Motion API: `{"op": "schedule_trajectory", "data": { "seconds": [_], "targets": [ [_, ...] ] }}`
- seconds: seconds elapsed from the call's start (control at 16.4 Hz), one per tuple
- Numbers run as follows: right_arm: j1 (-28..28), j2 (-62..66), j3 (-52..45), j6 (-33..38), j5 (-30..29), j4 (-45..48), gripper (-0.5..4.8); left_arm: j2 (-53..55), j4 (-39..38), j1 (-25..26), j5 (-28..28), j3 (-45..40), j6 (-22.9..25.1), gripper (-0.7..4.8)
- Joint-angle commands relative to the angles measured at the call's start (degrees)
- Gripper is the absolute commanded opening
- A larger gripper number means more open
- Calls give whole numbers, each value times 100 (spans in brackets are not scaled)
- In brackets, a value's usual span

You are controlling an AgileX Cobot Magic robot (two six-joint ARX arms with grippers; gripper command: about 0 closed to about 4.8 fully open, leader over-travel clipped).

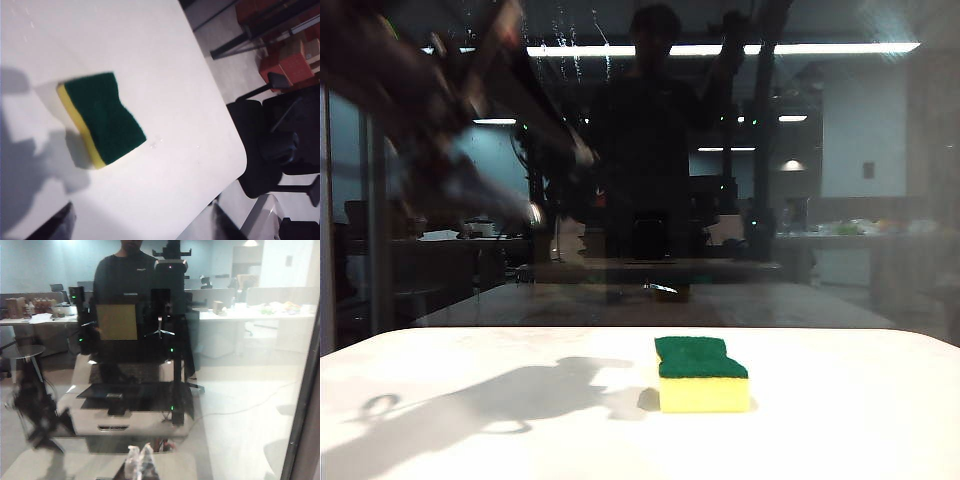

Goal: Reach upward to find where there is water on the glass, pick up the sponge from the table, dry the water, and finally place the sponge back on the table.

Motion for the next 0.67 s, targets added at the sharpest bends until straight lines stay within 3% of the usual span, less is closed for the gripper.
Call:
{"op": "schedule_trajectory", "data": {
  "seconds": [0.06, 0.31, 0.67],
  "targets": [
    [-2, -35, 17, -15, 4, 101, -9, 713, 352, -11, 111, 22, -74, 350],
    [-2, -31, 17, -15, 7, 98, -9, 1609, 1224, -129, 398, 46, -553, 350],
    [-2, -24, 17, -15, 7, 98, -9, 1825, 1893, -212, 304, 50, -586, 350]
  ]
}}
